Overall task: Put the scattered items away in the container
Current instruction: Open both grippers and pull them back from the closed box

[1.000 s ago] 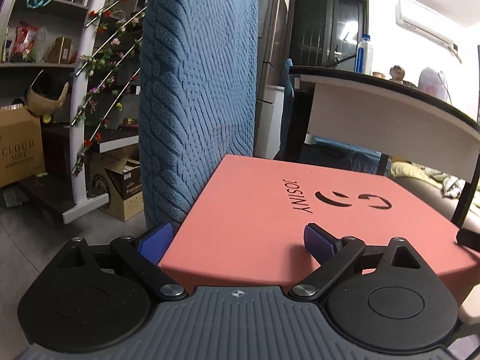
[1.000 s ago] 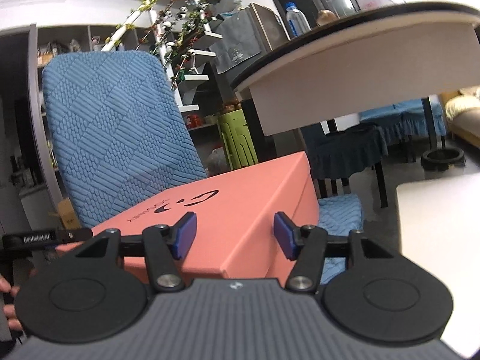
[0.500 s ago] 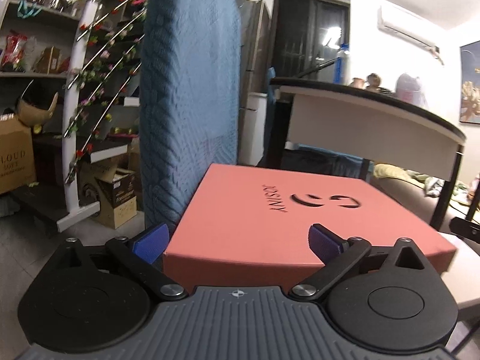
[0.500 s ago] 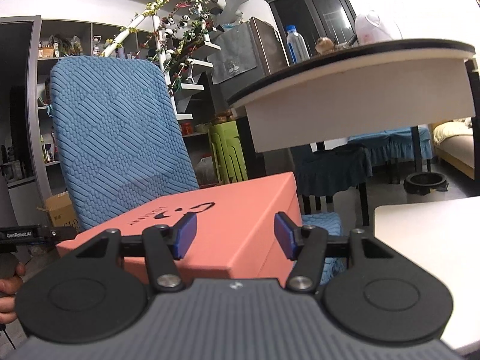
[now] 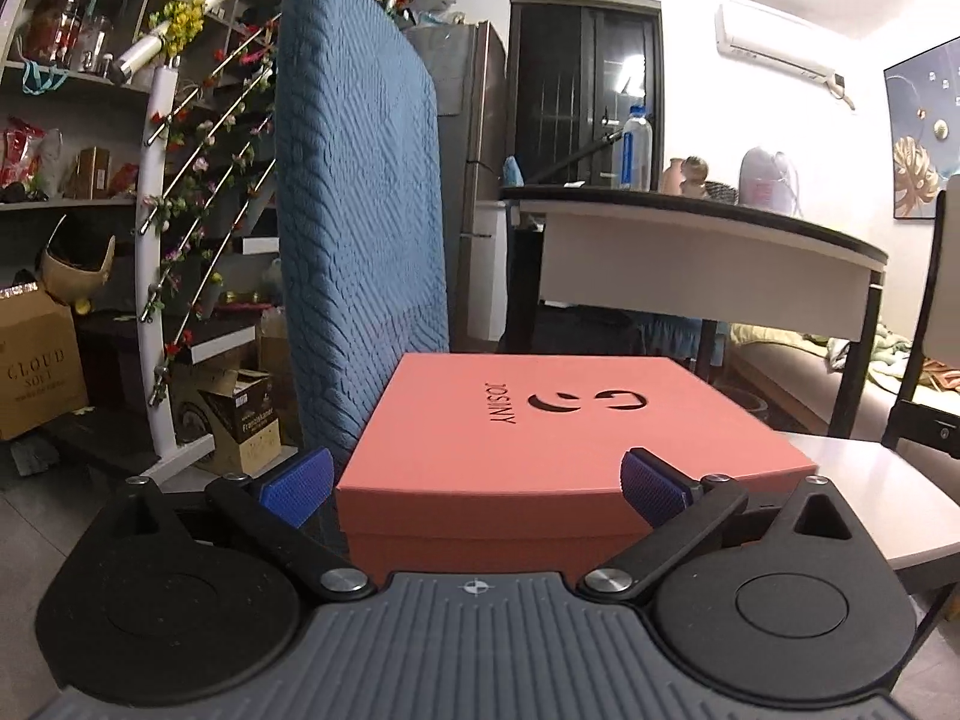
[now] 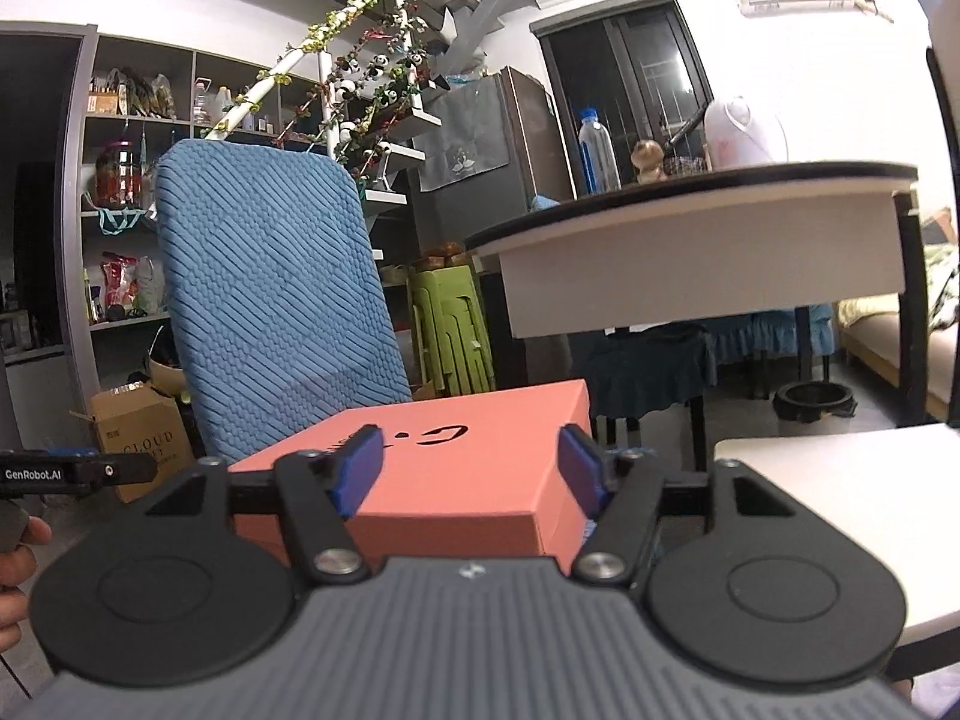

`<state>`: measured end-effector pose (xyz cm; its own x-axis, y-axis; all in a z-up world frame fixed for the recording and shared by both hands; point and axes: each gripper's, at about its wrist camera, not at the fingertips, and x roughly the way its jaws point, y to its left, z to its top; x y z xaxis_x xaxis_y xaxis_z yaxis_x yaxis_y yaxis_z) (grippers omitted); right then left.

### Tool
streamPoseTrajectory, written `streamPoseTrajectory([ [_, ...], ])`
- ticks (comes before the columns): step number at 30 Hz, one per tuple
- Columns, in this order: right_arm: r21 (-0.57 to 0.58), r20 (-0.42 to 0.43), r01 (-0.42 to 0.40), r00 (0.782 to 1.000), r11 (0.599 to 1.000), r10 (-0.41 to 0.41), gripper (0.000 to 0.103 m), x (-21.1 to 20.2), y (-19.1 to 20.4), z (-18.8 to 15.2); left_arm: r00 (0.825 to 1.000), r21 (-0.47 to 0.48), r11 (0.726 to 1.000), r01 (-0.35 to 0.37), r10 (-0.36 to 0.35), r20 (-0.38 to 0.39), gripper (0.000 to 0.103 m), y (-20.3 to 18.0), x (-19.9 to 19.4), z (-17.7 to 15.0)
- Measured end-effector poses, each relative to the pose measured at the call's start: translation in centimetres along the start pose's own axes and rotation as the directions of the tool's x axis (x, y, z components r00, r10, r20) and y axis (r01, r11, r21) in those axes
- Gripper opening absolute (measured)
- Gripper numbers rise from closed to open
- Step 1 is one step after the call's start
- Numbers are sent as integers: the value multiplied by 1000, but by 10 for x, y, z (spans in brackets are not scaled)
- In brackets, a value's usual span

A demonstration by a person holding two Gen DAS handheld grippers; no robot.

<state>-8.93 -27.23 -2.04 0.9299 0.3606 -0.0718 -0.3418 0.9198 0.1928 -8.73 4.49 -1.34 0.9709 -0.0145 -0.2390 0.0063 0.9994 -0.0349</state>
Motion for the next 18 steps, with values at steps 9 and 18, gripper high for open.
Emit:
streamPoseTrajectory([
  [9, -41, 15, 42, 999, 998, -42, 89, -39, 26, 4, 1000, -23, 999, 26, -26, -13, 103, -1, -21, -8],
  [18, -60, 26, 101, 995, 993, -100, 103, -65, 50, 3, 999, -11, 1000, 21, -21, -26, 103, -3, -39, -16],
])
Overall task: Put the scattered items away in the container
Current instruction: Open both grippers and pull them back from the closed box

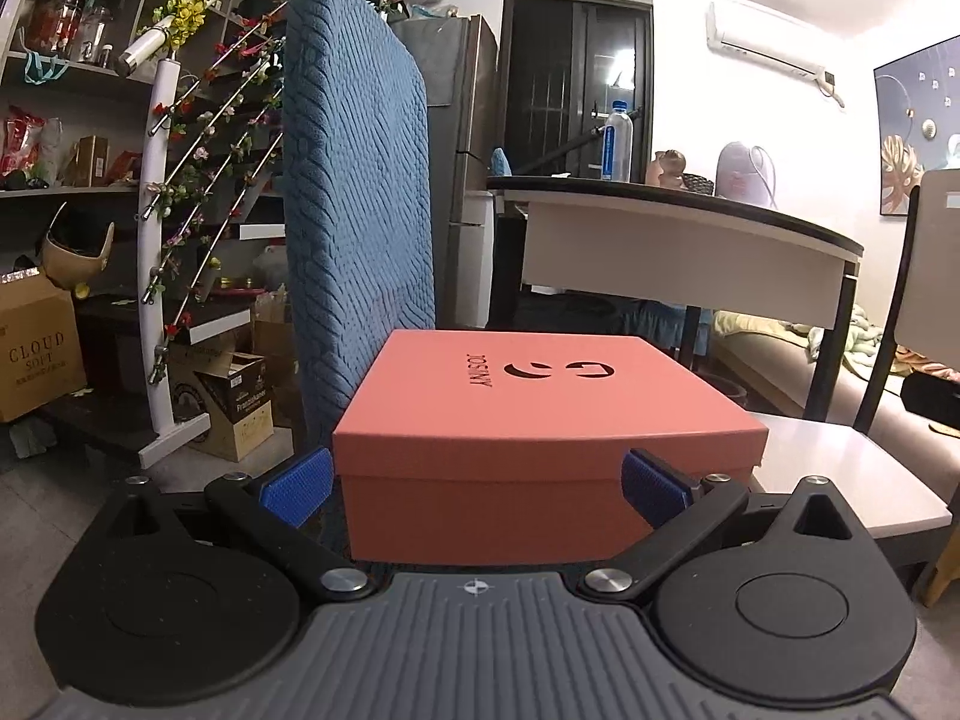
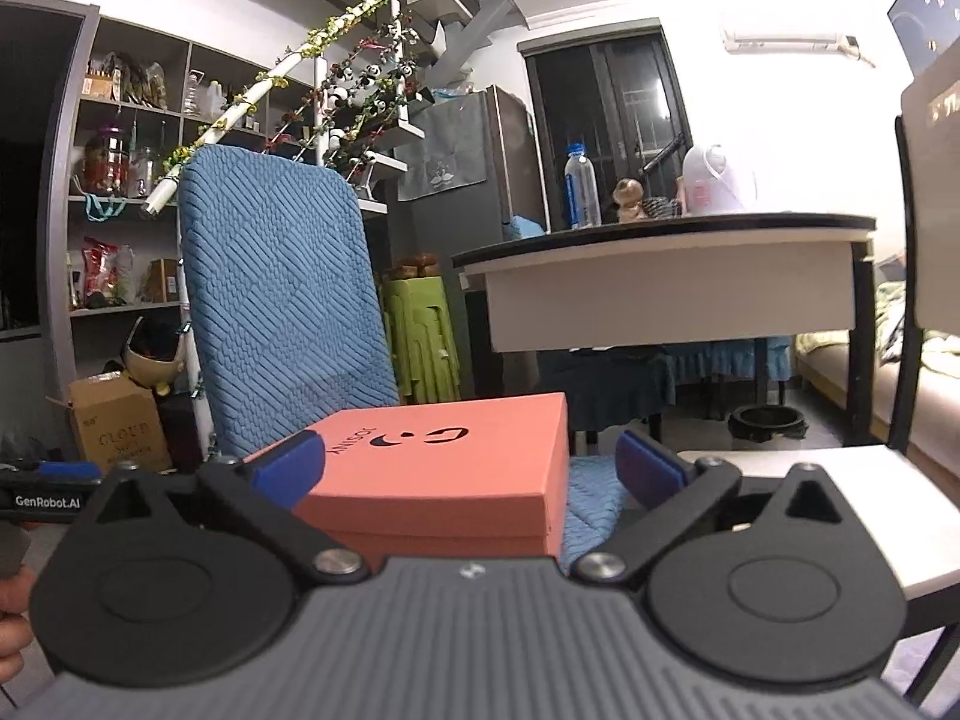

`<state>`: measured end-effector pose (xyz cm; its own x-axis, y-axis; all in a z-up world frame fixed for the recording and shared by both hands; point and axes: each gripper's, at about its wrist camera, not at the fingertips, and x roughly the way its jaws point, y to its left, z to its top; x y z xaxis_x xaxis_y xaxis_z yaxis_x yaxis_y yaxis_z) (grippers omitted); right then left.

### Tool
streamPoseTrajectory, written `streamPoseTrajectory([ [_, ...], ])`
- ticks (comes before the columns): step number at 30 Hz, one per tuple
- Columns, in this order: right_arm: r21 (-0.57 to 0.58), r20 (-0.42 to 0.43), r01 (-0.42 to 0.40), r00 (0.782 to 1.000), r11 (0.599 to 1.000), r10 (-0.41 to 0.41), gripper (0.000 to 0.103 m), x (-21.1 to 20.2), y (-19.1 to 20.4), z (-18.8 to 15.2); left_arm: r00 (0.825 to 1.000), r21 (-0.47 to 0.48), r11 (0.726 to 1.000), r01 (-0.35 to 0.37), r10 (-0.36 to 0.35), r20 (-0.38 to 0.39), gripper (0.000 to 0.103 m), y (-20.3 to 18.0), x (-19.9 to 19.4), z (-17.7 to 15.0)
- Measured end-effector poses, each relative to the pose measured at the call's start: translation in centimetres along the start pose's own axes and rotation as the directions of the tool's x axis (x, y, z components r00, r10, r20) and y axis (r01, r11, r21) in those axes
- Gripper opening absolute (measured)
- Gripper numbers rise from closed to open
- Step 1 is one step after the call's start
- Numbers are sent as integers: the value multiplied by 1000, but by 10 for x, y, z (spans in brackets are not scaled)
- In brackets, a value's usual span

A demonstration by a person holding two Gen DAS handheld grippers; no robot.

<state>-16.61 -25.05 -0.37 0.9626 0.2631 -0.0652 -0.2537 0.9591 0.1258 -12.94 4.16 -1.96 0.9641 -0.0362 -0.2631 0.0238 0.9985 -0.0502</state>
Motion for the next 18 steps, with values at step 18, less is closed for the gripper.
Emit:
streamPoseTrajectory([
  [18, -13, -6, 46, 999, 999, -46, 103, -31, 18, -1, 1000, 32, 999, -5, 5, 21, 103, -8, -42, 4],
])
